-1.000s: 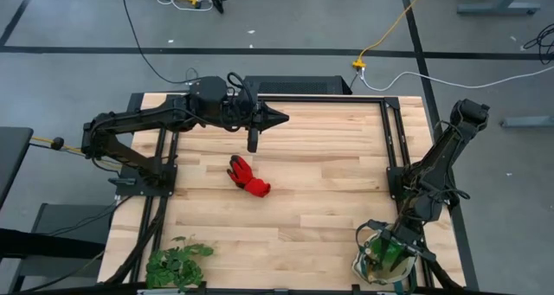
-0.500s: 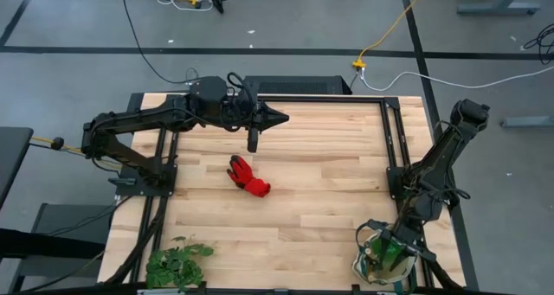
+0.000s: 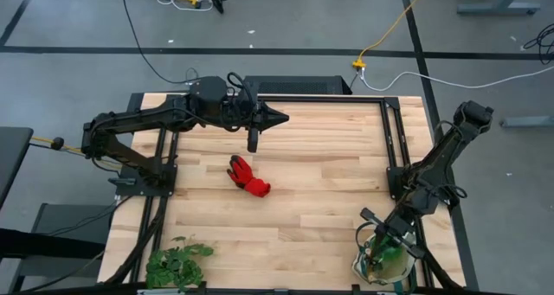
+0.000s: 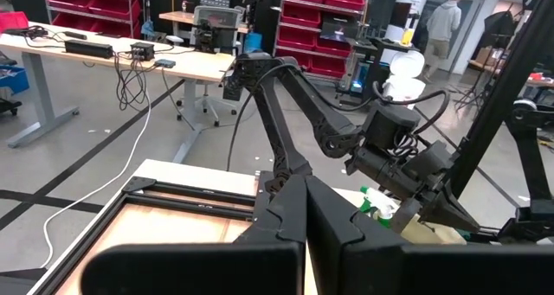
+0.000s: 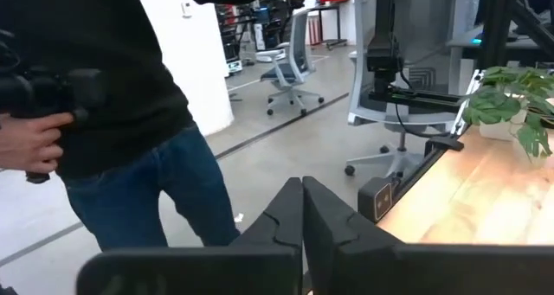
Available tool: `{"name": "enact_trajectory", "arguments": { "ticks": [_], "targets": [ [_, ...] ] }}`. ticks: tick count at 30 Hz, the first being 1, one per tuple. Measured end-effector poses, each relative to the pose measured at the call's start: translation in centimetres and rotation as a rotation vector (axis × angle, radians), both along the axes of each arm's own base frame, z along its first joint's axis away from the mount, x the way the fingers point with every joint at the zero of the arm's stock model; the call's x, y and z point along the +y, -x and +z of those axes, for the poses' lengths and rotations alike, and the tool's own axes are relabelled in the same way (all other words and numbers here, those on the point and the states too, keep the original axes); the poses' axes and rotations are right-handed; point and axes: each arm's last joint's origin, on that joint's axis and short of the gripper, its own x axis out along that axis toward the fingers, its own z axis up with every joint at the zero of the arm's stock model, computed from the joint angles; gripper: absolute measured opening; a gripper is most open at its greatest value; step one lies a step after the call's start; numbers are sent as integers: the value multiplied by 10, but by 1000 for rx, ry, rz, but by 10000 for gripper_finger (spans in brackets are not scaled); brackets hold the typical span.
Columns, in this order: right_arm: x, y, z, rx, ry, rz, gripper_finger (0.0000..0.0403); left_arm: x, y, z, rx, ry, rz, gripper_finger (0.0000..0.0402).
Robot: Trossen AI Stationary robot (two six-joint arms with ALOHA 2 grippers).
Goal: Pick & Place Garden tools in Gardening bag
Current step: Put the red gloves into the gardening bag
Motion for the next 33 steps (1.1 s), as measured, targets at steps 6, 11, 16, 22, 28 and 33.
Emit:
{"name": "enact_trajectory", "arguments": {
  "ticks": [6, 11, 16, 22, 28, 33],
  "targets": [
    [-4, -2, 3, -6, -21, -10, 2, 0, 0, 0, 0, 1, -17, 3],
    [-12, -2, 10, -30, -53, -36, 1, -1, 0, 0, 0, 0, -23, 3],
    [-23, -5, 18, -63, -88, -89, 1, -1, 0, 0, 0, -7, -23, 3],
    [-41, -13, 25, -99, -117, -227, 1, -1, 0, 0, 0, -8, -23, 3],
    [-57, -24, 25, -114, -107, -348, 0, -1, 0, 0, 0, -21, -30, 3],
    [-69, -31, 25, -119, -102, -429, 0, -2, 0, 0, -2, -32, -59, 3]
  ]
}}
